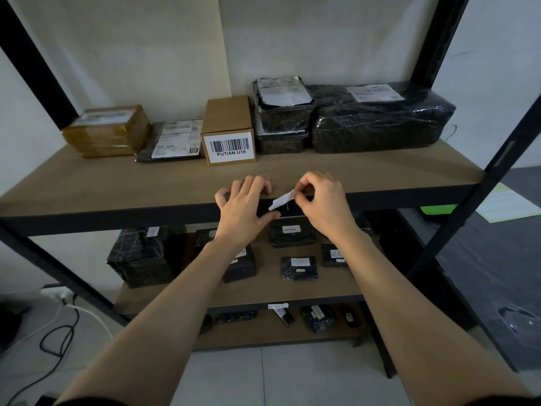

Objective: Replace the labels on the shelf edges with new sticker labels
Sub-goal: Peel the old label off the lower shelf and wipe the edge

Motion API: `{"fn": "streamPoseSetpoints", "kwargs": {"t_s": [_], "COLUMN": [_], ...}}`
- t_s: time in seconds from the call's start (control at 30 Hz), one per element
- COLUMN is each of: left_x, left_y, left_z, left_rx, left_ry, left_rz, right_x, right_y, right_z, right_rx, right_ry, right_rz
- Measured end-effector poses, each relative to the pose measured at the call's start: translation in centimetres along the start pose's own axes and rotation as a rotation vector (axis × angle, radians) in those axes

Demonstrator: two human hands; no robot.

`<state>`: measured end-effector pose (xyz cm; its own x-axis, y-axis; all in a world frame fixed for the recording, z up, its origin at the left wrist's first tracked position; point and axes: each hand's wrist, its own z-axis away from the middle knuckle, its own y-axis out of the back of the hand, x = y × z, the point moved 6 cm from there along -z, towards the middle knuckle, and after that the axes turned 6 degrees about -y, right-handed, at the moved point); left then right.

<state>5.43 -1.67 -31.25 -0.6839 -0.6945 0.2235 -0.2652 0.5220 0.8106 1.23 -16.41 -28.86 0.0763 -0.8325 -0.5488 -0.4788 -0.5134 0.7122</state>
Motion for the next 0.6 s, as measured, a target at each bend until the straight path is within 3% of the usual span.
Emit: {"fn": "streamPoseSetpoints", "kwargs": {"t_s": [0.6], "left_x": [-0.30], "left_y": [0.15], "left_z": [-0.16], "left_rx": [-0.092], "left_ry": [0.019], "left_rz": [0.092], "right_x": [-0.45], "right_y": [0.20], "right_z": [-0.42], "right_rx": [0.037], "right_ry": [-0.057], "right_rz": [0.005]}}
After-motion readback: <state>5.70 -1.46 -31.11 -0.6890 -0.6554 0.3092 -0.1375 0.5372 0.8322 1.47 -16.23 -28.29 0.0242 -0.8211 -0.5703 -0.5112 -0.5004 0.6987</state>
